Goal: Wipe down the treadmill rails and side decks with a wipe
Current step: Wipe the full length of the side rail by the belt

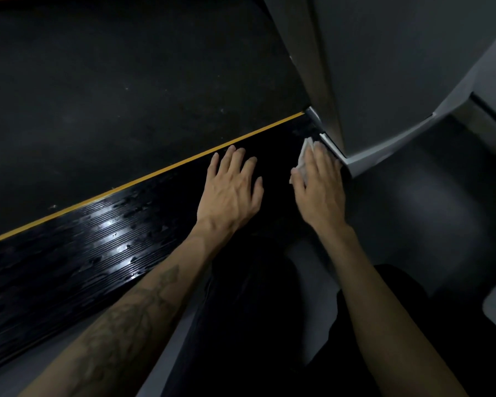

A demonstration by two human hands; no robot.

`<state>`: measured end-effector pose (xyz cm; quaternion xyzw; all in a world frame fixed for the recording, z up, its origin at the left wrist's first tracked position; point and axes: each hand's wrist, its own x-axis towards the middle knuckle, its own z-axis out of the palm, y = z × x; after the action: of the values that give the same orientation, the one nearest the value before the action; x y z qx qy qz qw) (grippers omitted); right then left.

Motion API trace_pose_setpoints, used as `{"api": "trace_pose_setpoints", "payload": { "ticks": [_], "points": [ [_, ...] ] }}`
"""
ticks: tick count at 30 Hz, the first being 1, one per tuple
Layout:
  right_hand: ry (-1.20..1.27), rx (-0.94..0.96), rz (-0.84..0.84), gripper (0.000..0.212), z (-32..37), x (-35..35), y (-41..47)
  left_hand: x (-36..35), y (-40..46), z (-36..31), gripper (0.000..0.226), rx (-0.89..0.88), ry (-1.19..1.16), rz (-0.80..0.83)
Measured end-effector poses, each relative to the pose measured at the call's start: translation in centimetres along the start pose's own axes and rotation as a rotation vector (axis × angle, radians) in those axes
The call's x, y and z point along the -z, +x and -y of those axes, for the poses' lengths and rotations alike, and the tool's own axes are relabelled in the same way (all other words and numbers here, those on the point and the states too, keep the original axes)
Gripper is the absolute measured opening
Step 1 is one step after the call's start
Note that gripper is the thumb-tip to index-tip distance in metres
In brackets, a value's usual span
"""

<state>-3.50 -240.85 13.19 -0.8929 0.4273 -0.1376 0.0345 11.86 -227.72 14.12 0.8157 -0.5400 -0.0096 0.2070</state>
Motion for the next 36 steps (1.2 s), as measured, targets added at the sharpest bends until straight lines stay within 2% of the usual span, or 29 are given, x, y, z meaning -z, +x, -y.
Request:
{"api": "trace_pose_setpoints", "payload": {
  "ticks": [4, 9, 14, 19, 22, 27, 31, 36],
  "points": [
    [-0.031, -0.087, -0.052, 0.072, 1.6, 0.0, -1.9, 0.0, 0.1, 0.0, 0.051, 0.003, -0.003, -0.001],
    [0.005, 0.009, 0.004, 0.073, 2.1, -0.5, -1.0, -0.1, 0.2, 0.1, 0.053, 0.003, 0.005, 0.008],
    [-0.014, -0.086, 0.01, 0.078, 0.6, 0.3, -0.3, 0.1, 0.2, 0.0, 0.051, 0.01, -0.01, 0.006],
    [-0.009, -0.007, 0.012, 0.076, 2.6, -0.4, -1.1, 0.1, 0.3, 0.0, 0.052, 0.011, -0.012, 0.003],
    [0.011, -0.015, 0.059, 0.078, 0.5, 0.1, 0.8, 0.0, 0.3, 0.0, 0.051, 0.009, -0.014, 0.0],
    [0.01, -0.079, -0.026, 0.072, 1.8, -0.3, -2.0, 0.0, 0.3, 0.0, 0.05, 0.01, -0.012, -0.005],
    [0.015, -0.012, 0.026, 0.076, 1.8, -0.3, -0.9, 0.0, 0.3, 0.0, 0.051, 0.011, -0.008, -0.007],
    [0.019, -0.117, 0.049, 0.083, 1.4, 0.3, -0.1, 0.2, 0.3, -0.1, 0.049, 0.012, -0.021, 0.004]
  ]
}}
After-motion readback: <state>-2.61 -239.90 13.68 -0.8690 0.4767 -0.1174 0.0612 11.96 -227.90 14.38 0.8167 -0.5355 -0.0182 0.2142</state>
